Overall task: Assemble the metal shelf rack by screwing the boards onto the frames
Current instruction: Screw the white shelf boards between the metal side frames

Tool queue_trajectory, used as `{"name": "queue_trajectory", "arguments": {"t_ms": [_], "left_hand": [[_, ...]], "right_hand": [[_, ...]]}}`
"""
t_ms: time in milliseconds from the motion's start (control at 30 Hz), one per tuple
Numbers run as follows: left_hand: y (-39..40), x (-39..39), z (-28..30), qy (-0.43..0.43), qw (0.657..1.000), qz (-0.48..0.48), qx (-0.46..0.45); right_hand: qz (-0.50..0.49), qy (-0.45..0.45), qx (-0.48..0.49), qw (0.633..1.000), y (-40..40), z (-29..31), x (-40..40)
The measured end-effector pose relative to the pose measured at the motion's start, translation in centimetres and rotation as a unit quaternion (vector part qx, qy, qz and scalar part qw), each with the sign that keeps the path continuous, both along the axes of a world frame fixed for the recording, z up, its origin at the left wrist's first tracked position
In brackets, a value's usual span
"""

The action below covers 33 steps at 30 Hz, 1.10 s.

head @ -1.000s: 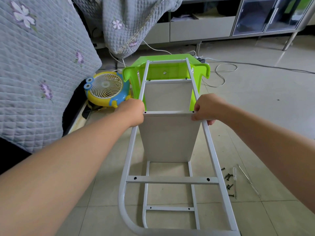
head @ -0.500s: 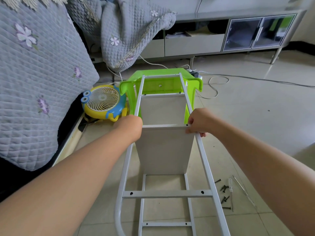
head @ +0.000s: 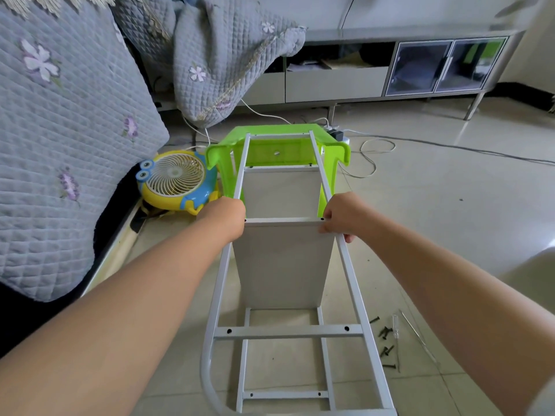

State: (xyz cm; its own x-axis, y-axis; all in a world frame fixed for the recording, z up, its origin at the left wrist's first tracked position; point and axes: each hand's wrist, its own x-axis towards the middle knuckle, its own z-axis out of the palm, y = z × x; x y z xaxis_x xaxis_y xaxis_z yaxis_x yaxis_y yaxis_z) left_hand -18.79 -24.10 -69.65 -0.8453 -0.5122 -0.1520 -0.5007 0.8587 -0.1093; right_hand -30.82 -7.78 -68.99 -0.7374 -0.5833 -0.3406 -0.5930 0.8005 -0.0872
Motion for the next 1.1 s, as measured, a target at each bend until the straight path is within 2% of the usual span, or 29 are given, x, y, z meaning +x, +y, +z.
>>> {"name": "queue_trajectory", "arguments": {"t_ms": [333, 433, 533, 767, 867, 1100], "left_hand": [[-0.1, 0.2, 0.7, -0.022, 1.000, -0.016, 0.005], [0.8, 0.1, 0.7, -0.039, 0.998, 0.006, -0.042], [2.3, 0.0, -0.1, -0.014, 0.996, -0.032, -0.081], [4.5, -1.9, -2.2, 0.084, 0.988, -0.127, 0.007], [5.1, -2.5, -2.4, 0.093, 0.984, -0.143, 0.047], [5.3, -2.3, -3.3, 0.102, 0.984, -0.141, 0.028]], "right_hand": [[-0.012, -0.011, -0.025, 1.000, 0.3, 0.1, 0.6], [-0.016, -0.010, -0.037, 0.999, 0.3, 0.0, 0.4], [-0.014, -0.016, -0.053, 0.998, 0.3, -0.1, 0.2], [0.023, -0.013, -0.083, 0.996, 1.0, -1.0, -0.7], [0.038, 0.001, -0.113, 0.993, 1.4, -1.5, -0.9], [0.056, -0.020, -0.187, 0.980, 2.5, -1.9, -0.5]]}}
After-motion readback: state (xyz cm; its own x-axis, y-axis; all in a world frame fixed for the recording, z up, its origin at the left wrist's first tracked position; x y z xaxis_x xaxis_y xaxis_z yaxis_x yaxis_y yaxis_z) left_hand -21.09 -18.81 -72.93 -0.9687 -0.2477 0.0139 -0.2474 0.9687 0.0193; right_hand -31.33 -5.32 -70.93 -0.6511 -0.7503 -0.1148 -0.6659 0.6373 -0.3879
